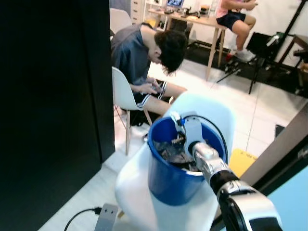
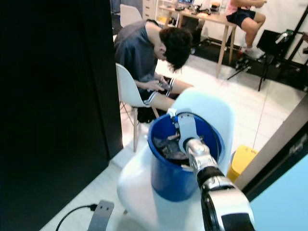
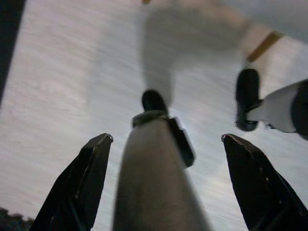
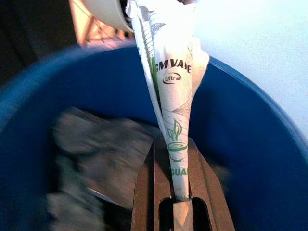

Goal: Clean up the room

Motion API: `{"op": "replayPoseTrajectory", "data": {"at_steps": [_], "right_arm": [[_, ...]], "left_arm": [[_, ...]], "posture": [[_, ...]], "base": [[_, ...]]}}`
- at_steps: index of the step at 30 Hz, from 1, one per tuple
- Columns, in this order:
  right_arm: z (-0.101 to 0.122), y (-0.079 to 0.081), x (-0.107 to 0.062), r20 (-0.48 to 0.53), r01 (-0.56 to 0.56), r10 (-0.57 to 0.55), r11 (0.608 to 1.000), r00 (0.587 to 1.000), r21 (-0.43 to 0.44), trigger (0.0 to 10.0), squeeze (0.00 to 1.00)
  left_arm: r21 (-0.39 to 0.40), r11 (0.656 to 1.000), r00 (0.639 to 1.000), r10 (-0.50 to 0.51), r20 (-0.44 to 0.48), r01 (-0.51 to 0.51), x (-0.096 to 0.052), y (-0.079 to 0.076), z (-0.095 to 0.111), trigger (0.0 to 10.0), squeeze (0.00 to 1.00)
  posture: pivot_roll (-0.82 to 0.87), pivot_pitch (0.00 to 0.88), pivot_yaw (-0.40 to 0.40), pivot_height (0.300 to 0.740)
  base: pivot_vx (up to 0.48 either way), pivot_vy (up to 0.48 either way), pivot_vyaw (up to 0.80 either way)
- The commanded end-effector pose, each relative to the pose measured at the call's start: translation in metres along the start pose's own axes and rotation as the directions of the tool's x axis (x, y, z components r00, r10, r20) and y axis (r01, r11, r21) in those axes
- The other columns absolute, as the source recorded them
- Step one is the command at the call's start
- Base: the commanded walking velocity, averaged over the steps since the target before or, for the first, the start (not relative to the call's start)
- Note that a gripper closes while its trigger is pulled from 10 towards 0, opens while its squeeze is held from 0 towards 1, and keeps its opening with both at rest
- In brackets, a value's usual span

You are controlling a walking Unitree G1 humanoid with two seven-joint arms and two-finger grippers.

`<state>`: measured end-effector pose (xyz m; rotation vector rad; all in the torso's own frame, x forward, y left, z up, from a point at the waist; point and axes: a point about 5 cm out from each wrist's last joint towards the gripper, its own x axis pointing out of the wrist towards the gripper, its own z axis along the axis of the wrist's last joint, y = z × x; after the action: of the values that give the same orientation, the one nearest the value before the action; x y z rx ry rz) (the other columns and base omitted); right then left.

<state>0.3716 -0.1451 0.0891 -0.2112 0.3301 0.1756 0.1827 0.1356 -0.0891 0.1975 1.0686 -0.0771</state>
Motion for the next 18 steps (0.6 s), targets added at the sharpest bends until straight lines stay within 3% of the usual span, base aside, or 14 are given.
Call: {"op": "replayPoseTrajectory", "data": {"at_steps": [1, 3, 6, 7, 9, 11, 12, 16, 18], "right_arm": [[-0.001, 0.002, 0.000, -0.009, -0.002, 0.002, 1.000, 1.000, -0.002, 10.0, 0.00], [-0.001, 0.005, 0.001, -0.006, -0.010, 0.010, 1.000, 1.000, -0.006, 10.0, 0.00], [0.004, 0.029, 0.003, 0.012, -0.106, 0.106, 0.993, 0.994, -0.047, 10.0, 0.00], [0.004, 0.029, 0.003, 0.012, -0.106, 0.106, 0.993, 0.994, -0.047, 10.0, 0.00], [0.006, 0.037, 0.004, 0.001, -0.115, 0.115, 0.988, 0.993, -0.104, 10.0, 0.00], [0.007, 0.039, 0.004, -0.006, -0.108, 0.108, 0.986, 0.994, -0.129, 10.0, 0.00], [0.007, 0.035, 0.005, -0.022, -0.071, 0.068, 0.979, 0.997, -0.193, 10.0, 0.00], [0.020, 0.018, 0.008, -0.008, 0.029, -0.031, 0.980, 0.999, -0.198, 10.0, 0.00], [0.020, 0.018, 0.008, -0.008, 0.029, -0.031, 0.980, 0.999, -0.198, 10.0, 0.00]], "left_arm": [[-0.004, 1.000, 1.000, -0.004, -0.013, 0.004, 0.000, -0.002, -0.003, 10.0, 0.00], [-0.002, 1.000, 1.000, -0.004, -0.014, 0.004, 0.000, -0.002, -0.003, 10.0, 0.00], [0.002, 1.000, 1.000, -0.002, -0.014, 0.002, 0.000, -0.003, -0.003, 10.0, 0.00], [0.002, 1.000, 1.000, -0.002, -0.014, 0.002, 0.000, -0.003, -0.003, 10.0, 0.00], [0.003, 1.000, 1.000, -0.003, -0.015, 0.004, 0.000, -0.004, -0.003, 10.0, 0.00], [0.003, 1.000, 1.000, -0.004, -0.015, 0.004, 0.000, -0.004, -0.003, 10.0, 0.00], [0.003, 1.000, 1.000, -0.005, -0.015, 0.005, 0.000, -0.005, -0.003, 10.0, 0.00], [0.001, 1.000, 1.000, -0.004, -0.019, 0.004, -0.001, -0.007, -0.005, 10.0, 0.00], [0.001, 1.000, 1.000, -0.004, -0.019, 0.004, -0.001, -0.007, -0.005, 10.0, 0.00]], "posture": [[-0.02, 0.000, -0.088, 0.740], [-0.02, 0.000, -0.088, 0.740], [-0.02, 0.000, -0.093, 0.740], [-0.02, 0.000, -0.093, 0.740], [-0.01, 0.000, -0.099, 0.740], [-0.01, 0.000, -0.099, 0.740], [0.00, 0.000, -0.106, 0.740], [0.01, 0.000, -0.114, 0.740], [0.01, 0.000, -0.114, 0.740]], "base": [[0.000, 0.000, 0.00], [0.000, 0.000, 0.00], [0.000, 0.000, 0.00], [0.000, 0.000, 0.00], [0.000, 0.000, 0.00], [0.000, 0.000, 0.00], [0.000, 0.000, 0.00], [0.000, 0.000, 0.00], [0.000, 0.000, 0.00]]}}
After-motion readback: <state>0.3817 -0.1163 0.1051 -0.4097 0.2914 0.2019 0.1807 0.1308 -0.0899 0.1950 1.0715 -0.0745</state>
